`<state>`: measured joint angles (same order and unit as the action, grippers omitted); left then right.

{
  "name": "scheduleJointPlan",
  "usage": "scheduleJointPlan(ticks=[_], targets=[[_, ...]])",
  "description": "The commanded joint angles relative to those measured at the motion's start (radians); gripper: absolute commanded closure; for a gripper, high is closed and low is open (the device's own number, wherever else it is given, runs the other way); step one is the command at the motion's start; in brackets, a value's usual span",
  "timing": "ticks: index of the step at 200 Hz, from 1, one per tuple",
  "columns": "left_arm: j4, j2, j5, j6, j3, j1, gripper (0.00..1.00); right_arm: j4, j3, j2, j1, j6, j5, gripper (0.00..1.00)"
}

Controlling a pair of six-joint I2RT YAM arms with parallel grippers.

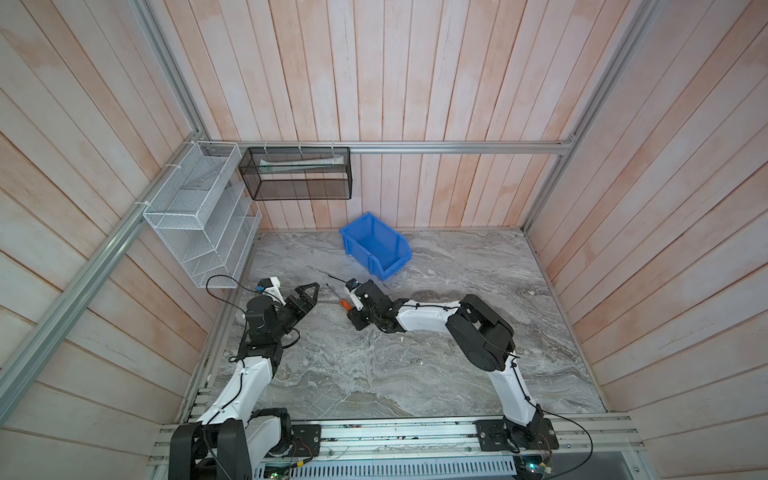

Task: Put the screwdriver in the bin
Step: 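Lower the right gripper onto the orange screwdriver handle and close it, then lift the screwdriver with the right gripper and carry it over the blue bin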

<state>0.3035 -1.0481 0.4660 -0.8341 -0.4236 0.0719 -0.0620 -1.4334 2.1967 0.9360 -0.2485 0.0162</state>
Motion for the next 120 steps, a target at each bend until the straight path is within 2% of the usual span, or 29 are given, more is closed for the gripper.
scheduleJointPlan(ticks=[1, 54, 95, 120], targets=[[0.001, 0.02, -0.009, 0.024, -0.023, 0.004, 0.0, 0.039, 0.041, -0.041, 0.003, 0.04, -0.055, 0.92], [-0.009, 0.003, 0.043, 0.033, -0.043, 0.003, 0.0, 0.016, 0.114, -0.127, 0.001, 0.073, -0.079, 0.97], [-0.043, 0.029, 0.023, 0.065, -0.04, 0.002, 0.0, 0.012, 0.159, -0.189, -0.012, 0.102, -0.075, 0.99], [-0.041, 0.026, 0.015, 0.07, -0.037, -0.002, 0.0, -0.003, 0.241, -0.251, -0.016, 0.158, -0.077, 0.99]])
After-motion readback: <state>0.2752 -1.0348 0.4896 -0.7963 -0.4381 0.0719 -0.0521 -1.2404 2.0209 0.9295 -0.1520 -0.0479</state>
